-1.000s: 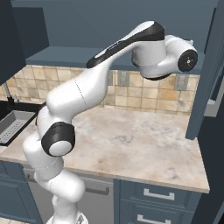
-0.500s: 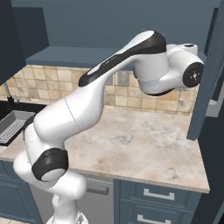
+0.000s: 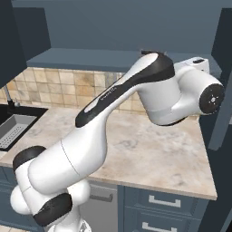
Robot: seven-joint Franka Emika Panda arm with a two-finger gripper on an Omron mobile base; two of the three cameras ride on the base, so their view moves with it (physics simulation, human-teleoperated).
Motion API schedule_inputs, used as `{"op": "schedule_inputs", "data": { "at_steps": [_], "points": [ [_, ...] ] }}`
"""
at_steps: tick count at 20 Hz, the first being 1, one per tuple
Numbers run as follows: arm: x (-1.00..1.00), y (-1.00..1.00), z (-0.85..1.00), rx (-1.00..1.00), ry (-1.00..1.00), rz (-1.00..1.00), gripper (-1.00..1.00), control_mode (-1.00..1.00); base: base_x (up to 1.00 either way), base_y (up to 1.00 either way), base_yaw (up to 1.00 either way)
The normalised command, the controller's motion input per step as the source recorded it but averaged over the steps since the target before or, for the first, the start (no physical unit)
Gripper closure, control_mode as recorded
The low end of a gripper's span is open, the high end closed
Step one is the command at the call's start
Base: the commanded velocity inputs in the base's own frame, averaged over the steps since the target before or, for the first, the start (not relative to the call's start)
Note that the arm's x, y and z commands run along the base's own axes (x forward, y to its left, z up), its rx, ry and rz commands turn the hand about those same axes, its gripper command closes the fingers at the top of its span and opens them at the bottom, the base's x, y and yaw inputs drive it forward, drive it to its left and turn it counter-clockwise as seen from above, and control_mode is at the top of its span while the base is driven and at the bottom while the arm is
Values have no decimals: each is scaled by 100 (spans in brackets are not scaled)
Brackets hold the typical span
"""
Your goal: Open the cabinet, pick the kettle from the cabinet, and place it in the sink.
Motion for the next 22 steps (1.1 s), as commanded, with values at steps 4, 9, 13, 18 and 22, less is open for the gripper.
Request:
{"op": "schedule_inputs", "data": {
  "at_steps": [4, 9, 13, 18, 22],
  "points": [
    [-52, 31, -45, -1, 0, 0, 100, -100, 0, 0, 0],
    [-23, 41, -46, 7, 0, 0, 100, -100, 0, 0, 0],
    [-1, 45, -42, 16, 0, 0, 100, -100, 0, 0, 0],
    [1, 39, -42, 13, 4, 0, 100, -100, 0, 0, 0],
    [1, 36, -42, 12, 7, 0, 100, -100, 0, 0, 0]
  ]
}}
